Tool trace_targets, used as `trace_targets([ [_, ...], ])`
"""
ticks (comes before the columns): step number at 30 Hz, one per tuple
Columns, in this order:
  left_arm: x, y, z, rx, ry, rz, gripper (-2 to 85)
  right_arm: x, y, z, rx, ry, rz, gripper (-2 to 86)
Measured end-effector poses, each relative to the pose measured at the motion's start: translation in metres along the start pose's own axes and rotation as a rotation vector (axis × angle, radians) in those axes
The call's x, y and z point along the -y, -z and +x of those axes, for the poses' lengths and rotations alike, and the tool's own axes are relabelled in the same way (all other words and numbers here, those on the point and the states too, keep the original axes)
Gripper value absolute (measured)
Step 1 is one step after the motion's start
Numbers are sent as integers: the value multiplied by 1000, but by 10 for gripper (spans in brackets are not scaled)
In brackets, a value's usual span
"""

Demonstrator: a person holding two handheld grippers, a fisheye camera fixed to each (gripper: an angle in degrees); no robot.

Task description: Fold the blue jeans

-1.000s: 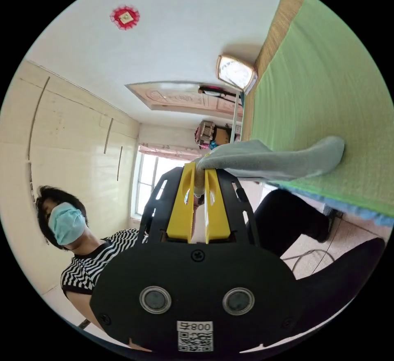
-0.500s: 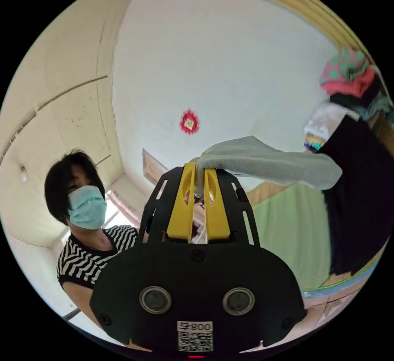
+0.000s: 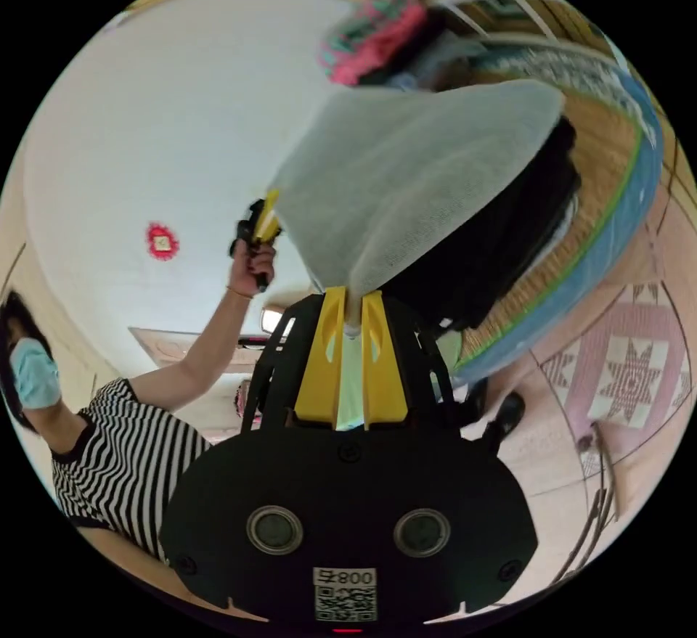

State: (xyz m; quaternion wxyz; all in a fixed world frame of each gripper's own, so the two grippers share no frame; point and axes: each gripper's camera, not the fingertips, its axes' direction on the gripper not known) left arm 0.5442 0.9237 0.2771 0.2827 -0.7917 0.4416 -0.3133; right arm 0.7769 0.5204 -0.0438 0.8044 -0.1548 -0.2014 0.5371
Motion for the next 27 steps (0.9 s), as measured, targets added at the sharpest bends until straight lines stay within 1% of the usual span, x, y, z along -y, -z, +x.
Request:
trace_targets([
  [2,11,-6,-7,-23,-15,-8,69,14,-8,5,11,-28,-30,16],
  [7,54,-26,-20,-19,-45,-60,70,54,-1,-25,-148,-51,-109,17],
  [10,77,-39,-28,-27,-43,-75,70,80,8,-31,-166,-66,-162,19],
  [14,102,-51,-37,-19,-42,-79,70,108,16,-39,-184,-33,-240,26],
  [17,119,-60,-46,-21,-22,-72,70,130,29,-42,-167,-4,-335,35],
  [19,130,-67,-52,-14,-3,-53,69,146,44,-42,-197,35,-425,30],
  [21,137,-72,-56,-16,13,-32,69,161,61,-42,-223,78,-469,25],
  [23,142,-75,-60,-21,50,-1,69,185,83,-41,-200,118,-486,18],
  [25,143,-75,-61,21,115,87,67,227,109,-36,-120,163,-510,9],
  [27,142,-75,-61,33,182,154,62,266,123,-36,-87,188,-546,5],
])
